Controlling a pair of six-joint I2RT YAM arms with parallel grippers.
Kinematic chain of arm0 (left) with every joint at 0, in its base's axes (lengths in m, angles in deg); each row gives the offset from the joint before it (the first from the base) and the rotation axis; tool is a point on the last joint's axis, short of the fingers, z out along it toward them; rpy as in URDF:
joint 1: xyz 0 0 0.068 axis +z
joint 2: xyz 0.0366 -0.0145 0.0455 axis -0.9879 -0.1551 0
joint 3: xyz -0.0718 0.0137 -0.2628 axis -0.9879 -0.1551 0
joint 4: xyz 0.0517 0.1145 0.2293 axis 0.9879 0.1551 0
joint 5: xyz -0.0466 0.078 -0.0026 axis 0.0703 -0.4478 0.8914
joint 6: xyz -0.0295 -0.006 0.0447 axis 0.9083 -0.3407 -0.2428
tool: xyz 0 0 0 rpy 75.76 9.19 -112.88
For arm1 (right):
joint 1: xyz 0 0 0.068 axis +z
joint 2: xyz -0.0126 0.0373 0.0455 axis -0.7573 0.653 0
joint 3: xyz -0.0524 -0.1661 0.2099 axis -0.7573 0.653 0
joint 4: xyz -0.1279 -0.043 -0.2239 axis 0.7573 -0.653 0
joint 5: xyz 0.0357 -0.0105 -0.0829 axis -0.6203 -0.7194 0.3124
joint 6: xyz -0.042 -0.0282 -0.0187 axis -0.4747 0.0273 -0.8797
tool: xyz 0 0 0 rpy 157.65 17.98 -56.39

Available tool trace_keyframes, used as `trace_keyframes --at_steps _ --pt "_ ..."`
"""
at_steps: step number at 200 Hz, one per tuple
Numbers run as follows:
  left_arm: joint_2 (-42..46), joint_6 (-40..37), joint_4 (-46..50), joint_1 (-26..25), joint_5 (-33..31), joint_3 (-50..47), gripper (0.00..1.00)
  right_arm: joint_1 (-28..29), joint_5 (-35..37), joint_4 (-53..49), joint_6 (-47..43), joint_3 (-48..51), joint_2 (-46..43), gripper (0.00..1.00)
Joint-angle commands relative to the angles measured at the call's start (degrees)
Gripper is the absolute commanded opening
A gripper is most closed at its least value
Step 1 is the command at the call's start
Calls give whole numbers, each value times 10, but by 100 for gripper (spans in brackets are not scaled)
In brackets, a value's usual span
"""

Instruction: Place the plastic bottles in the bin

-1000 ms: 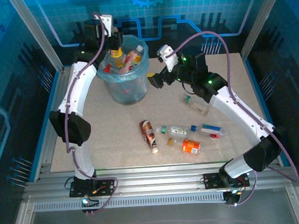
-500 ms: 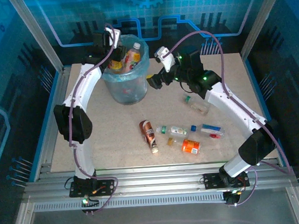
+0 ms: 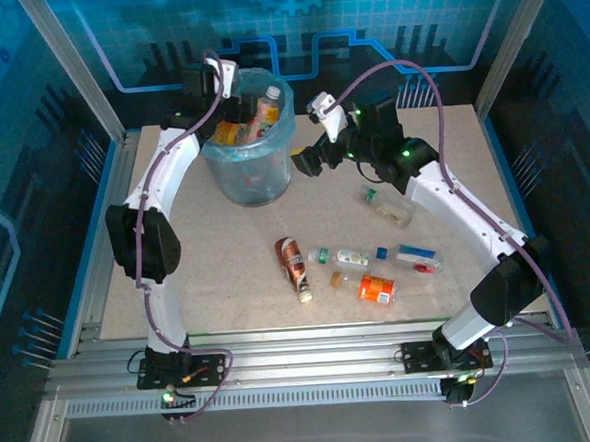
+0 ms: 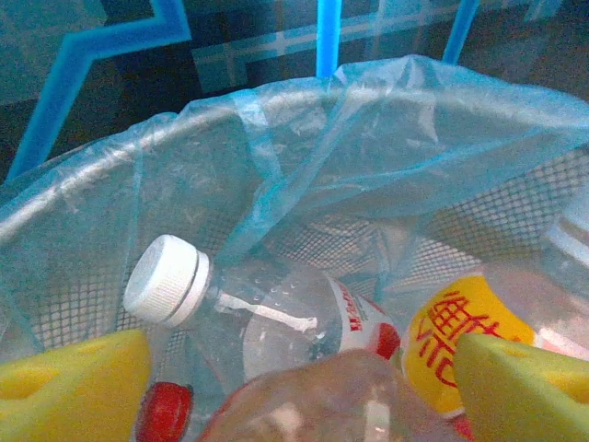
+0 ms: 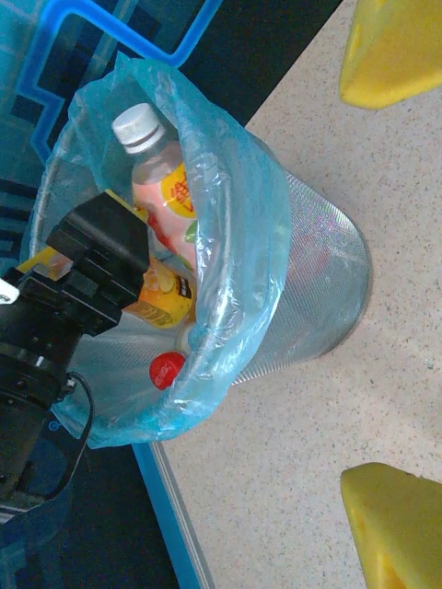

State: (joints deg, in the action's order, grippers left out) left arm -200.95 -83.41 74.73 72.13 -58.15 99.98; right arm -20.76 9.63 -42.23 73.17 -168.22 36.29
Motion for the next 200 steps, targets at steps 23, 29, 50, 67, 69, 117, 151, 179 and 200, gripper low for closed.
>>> trace_keyframes --at_steps 23,29,50,67,69,117,151,179,200 --pt "73 35 19 1 -30 72 88 -9 -19 1 15 -24 1 100" --pt "76 42 21 1 -34 75 85 -8 -19 0 16 -24 1 100" --pt "79 59 37 -1 -24 79 71 -8 -21 0 20 -24 2 100" --pt "73 66 62 -3 -25 75 61 -8 -24 -3 23 -26 1 99" --pt "72 68 66 -2 -25 75 59 -8 -24 -3 23 -26 1 99" --pt "54 108 122 -1 -21 35 27 -8 -30 -24 32 -36 11 98" --pt "29 122 149 3 -25 36 15 -7 -33 -38 38 -47 19 98" --pt "6 141 152 18 -15 41 14 -6 -36 -48 42 -58 26 97" --pt "1 162 148 28 4 37 14 -5 -34 -59 43 -66 30 97"
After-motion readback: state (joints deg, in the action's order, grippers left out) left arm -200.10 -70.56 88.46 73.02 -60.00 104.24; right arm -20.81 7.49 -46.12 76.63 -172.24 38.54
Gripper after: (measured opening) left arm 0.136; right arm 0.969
